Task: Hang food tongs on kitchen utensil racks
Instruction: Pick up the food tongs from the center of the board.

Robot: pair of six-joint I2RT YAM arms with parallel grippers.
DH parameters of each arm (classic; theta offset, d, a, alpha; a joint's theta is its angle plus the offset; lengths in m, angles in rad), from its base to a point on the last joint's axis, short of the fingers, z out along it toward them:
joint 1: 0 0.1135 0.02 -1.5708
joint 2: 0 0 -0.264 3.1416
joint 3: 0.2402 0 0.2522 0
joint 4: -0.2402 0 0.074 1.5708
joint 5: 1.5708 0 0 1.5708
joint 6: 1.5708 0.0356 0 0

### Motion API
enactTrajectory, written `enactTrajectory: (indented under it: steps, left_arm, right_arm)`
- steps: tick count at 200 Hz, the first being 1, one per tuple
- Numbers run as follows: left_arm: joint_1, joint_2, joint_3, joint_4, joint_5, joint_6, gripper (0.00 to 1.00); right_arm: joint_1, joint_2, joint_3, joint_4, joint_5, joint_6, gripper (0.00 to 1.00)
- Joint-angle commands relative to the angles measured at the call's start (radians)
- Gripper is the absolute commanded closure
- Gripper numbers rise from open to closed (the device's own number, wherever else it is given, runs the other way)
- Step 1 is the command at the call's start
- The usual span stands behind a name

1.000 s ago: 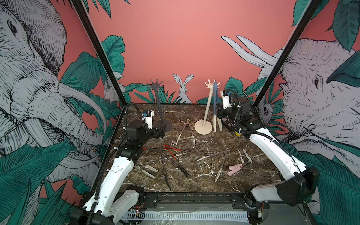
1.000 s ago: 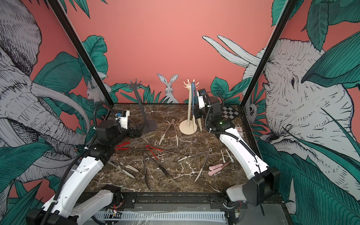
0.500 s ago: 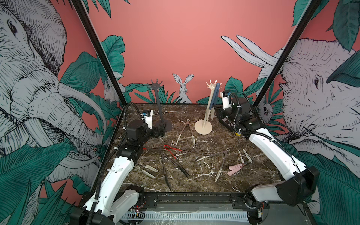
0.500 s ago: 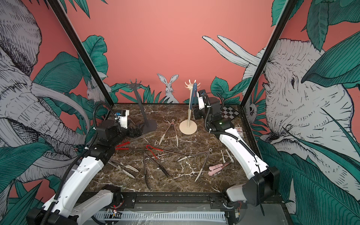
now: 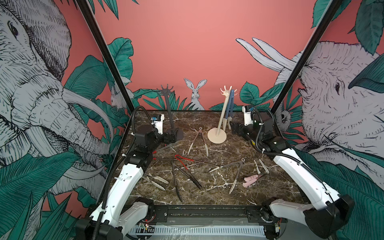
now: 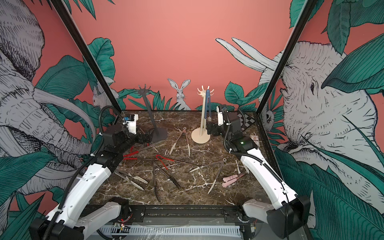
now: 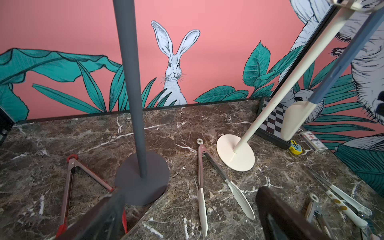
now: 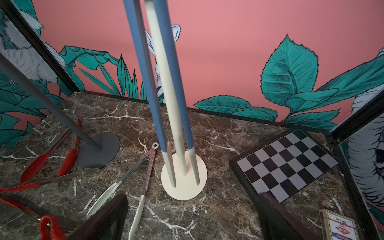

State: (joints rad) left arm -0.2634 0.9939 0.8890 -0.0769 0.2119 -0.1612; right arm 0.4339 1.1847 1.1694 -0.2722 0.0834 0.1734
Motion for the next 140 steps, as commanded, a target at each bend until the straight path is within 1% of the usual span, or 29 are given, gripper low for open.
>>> enactTrajectory:
  steps: [1, 24, 68, 110, 140]
  left_arm:
    - [-0.005, 0.006, 0.054, 0.008, 0.017, 0.028, 0.01]
    - [-0.005, 0.023, 0.08, 0.002, 0.02, 0.047, 0.0]
    - [-0.005, 0.038, 0.11, -0.001, 0.033, 0.066, 0.0]
    - [-0.005, 0.029, 0.105, -0.005, 0.037, 0.073, 0.0]
    - [-0.005, 0.014, 0.098, -0.006, 0.037, 0.072, 0.0]
  right_arm:
    - [0.002, -0.059, -0.027, -0.017, 0.033, 0.042, 0.01]
    - [-0.002, -0.095, -0.045, -0.055, 0.031, 0.063, 0.01]
    - [-0.012, -0.097, -0.022, -0.236, 0.03, 0.156, 0.01]
    - [-0.042, -0.085, -0.05, -0.361, -0.056, 0.282, 0.01]
    - [-0.059, -0.056, -0.078, -0.447, -0.108, 0.339, 0.01]
